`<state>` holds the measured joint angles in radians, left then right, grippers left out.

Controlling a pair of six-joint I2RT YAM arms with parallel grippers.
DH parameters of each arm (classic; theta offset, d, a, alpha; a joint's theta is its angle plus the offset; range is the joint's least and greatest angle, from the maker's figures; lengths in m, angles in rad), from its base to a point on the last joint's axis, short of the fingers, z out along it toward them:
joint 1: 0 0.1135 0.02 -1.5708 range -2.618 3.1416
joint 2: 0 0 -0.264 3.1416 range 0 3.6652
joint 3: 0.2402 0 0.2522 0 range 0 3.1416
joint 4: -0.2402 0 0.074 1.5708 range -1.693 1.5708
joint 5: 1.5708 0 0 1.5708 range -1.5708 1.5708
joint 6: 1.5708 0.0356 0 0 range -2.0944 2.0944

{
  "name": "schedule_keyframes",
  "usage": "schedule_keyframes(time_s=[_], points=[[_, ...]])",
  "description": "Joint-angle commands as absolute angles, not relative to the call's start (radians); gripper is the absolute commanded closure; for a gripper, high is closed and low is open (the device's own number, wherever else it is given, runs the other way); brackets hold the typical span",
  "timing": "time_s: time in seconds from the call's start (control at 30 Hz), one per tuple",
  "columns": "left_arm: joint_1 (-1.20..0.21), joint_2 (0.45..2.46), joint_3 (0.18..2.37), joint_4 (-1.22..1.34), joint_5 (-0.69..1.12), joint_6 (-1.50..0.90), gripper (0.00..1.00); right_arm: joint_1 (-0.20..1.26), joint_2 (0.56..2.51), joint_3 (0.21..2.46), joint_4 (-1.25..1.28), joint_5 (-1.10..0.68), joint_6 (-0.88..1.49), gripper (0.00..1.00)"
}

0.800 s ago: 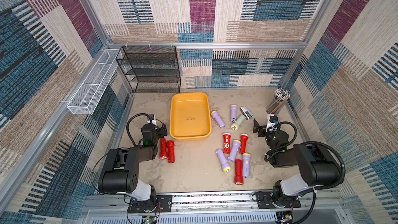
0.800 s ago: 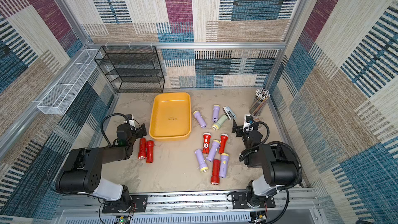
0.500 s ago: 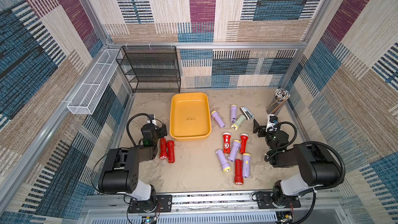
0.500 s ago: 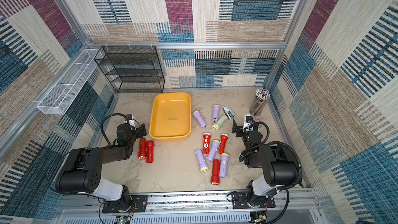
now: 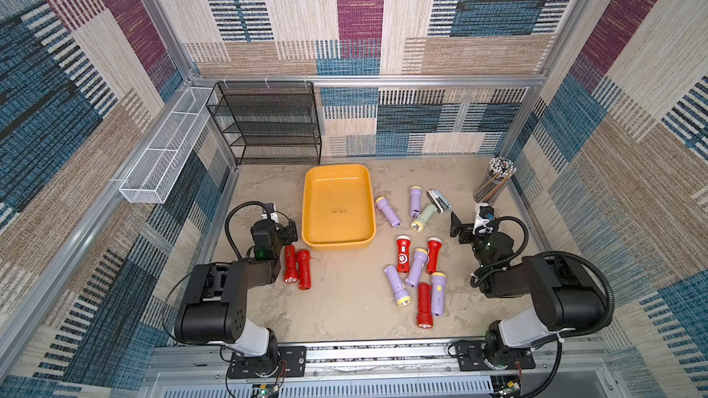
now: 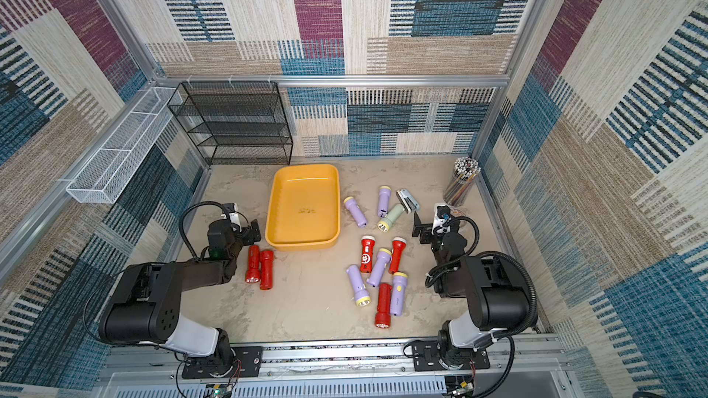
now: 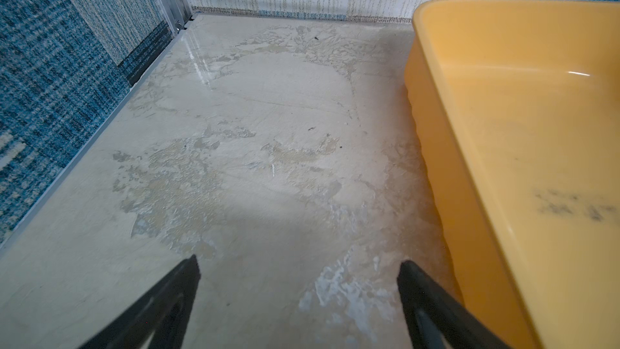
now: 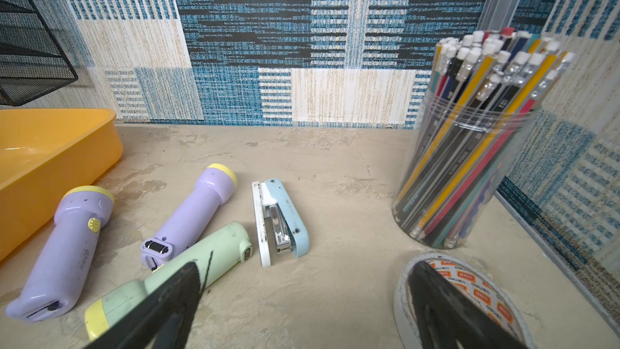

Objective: Put the flashlights into the storage boxes
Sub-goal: Pick up the flashlight from the center of the board.

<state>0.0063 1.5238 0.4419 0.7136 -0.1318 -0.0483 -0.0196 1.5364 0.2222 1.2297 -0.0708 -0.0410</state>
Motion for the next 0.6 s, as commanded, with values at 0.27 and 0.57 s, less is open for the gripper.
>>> schedule_keyframes(time_s=[0.27,0.57], points=[[0.006,1.524,0.449,0.735,-0.136,-0.026,0.01,-0.018,1.535,0.225,1.259,-0.076,-0.029,0.0],[0.006,1.523,0.448,0.737,-0.136,-0.026,0.02,-0.018,1.533,0.225,1.258,-0.076,-0.029,0.0]])
